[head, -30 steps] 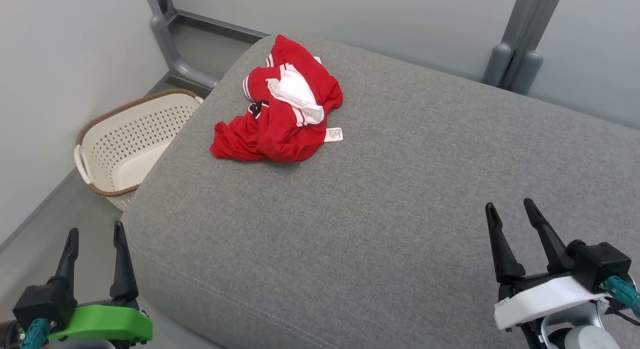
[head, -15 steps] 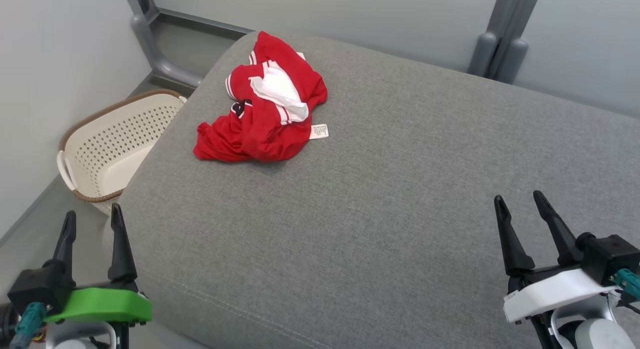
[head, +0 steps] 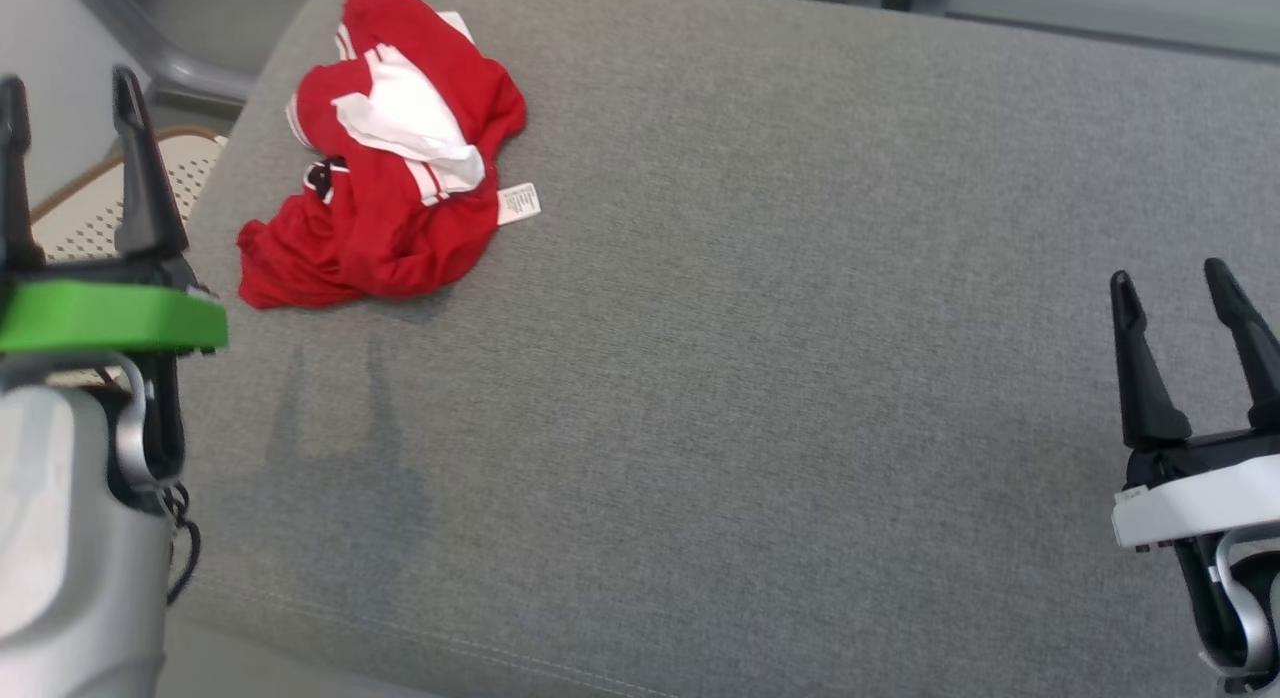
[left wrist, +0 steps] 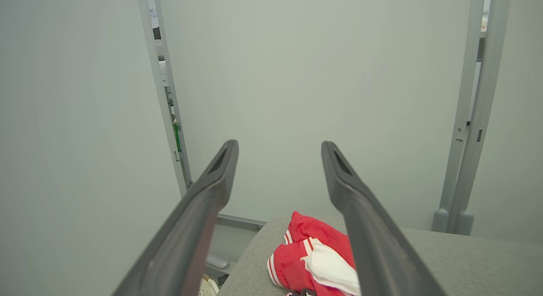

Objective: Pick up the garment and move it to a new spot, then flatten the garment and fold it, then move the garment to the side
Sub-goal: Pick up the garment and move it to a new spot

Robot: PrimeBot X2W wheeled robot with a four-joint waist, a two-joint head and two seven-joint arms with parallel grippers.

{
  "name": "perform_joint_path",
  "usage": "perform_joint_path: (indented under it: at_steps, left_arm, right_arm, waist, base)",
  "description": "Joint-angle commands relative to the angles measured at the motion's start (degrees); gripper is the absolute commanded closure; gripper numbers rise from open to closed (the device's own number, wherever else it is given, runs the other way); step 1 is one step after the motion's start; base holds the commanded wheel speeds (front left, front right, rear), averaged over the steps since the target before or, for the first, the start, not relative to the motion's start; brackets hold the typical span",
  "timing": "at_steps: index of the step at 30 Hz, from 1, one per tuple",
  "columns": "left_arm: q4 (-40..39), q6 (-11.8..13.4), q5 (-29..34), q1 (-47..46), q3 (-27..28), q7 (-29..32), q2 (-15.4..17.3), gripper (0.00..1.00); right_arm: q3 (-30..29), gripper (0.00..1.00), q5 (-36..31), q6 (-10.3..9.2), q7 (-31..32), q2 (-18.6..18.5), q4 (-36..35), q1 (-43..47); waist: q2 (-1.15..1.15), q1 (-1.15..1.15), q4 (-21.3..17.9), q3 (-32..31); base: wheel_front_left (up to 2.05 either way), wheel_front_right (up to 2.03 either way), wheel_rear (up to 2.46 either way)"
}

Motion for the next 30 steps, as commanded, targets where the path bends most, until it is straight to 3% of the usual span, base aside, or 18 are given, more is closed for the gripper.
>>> perform_joint_path:
  at_steps: [1, 7, 14, 30]
  left_arm:
    - [1.0, -0.4, 0.5, -3.2, 0.2, 0.2, 0.6, 0.0]
    - [7.7, -1.6, -1.3, -15.3, 1.5, 1.6, 2.5, 0.0]
    - [18.4, -3.5, -2.0, -24.2, 1.3, 4.0, 4.7, 0.0]
    - [43.8, -8.4, -7.2, -30.5, -1.4, 22.9, 6.1, 0.0]
  right_arm:
    - [-0.7, 0.0, -0.6, -0.08, 0.0, -0.6, -0.9, -1.2]
    - [-4.2, 0.0, -1.0, -0.08, 0.3, -1.3, -4.1, -1.7]
    - [-6.9, 0.0, -1.2, -0.08, 0.9, -1.3, -7.3, -1.7]
    - [-8.0, 0.0, -1.8, -0.08, 2.3, -2.3, -9.7, -2.5]
  waist:
    - [0.0, 0.0, -7.4, 8.3]
    - [0.0, 0.0, -11.8, 14.2]
    - [0.0, 0.0, -13.9, 18.9]
    - [0.0, 0.0, -14.2, 20.9]
  base:
    - [0.0, 0.0, 0.0]
    - [0.0, 0.0, 0.0]
    - [0.0, 0.0, 0.0]
    - [0.0, 0.0, 0.0]
